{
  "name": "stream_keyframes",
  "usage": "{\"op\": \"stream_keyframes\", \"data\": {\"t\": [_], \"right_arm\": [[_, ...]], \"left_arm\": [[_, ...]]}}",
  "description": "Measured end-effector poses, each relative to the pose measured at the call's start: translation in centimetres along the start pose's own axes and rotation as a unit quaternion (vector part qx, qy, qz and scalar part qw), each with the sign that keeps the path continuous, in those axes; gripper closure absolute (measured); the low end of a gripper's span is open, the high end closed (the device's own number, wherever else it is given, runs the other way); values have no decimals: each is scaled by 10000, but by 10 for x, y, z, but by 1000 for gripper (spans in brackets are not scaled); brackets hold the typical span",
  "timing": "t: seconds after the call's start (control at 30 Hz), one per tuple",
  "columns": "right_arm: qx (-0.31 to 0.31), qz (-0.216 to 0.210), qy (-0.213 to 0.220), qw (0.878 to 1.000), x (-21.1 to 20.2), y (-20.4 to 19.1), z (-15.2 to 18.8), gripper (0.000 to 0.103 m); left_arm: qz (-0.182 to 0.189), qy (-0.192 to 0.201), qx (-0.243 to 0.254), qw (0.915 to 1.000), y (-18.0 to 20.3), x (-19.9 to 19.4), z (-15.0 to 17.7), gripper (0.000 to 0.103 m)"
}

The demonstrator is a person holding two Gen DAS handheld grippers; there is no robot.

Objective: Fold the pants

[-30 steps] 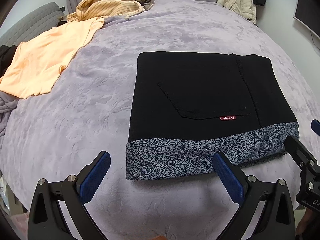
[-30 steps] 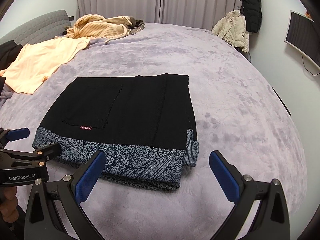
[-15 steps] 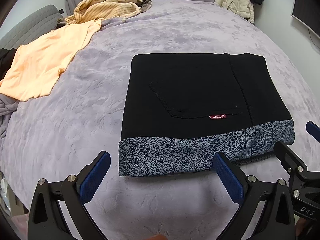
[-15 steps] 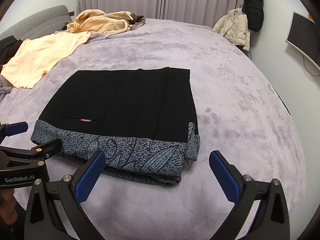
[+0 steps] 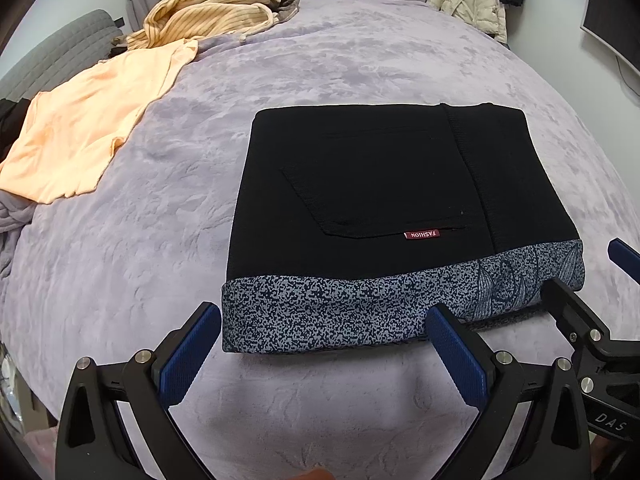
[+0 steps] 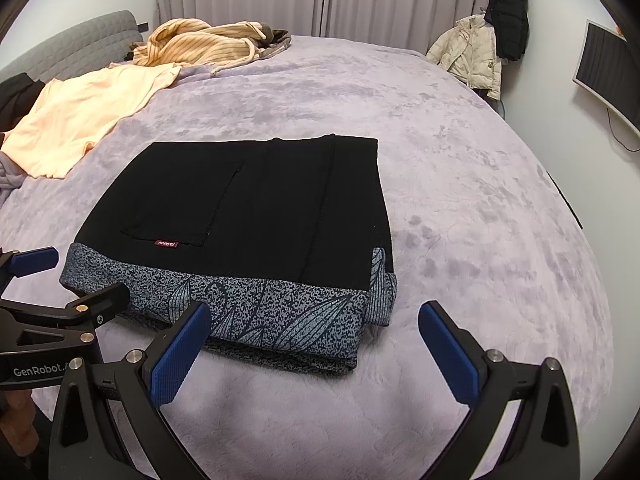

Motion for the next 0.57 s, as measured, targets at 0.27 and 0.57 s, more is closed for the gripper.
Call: {"op": "stream_keyframes", "data": {"t": [0.27, 0.57], "right_arm": [[-55, -52, 43, 10000, 1, 2, -3, 0], [60, -102, 69, 9999, 3, 14, -1, 0]], "left_arm": [[-19, -10, 11, 10000, 2, 0, 0, 0], [-58, -41, 98, 9999, 13, 3, -2, 0]]}}
Point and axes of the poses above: each gripper's, at about its wrist camera, not at the fingertips, and x roughly the way its jaws point, y to its right, z to its underside, the point moved 4 cm from there along x, roughly the way its jaws point, and after that the axes turned 14 degrees about z, right-handed, at the moved point
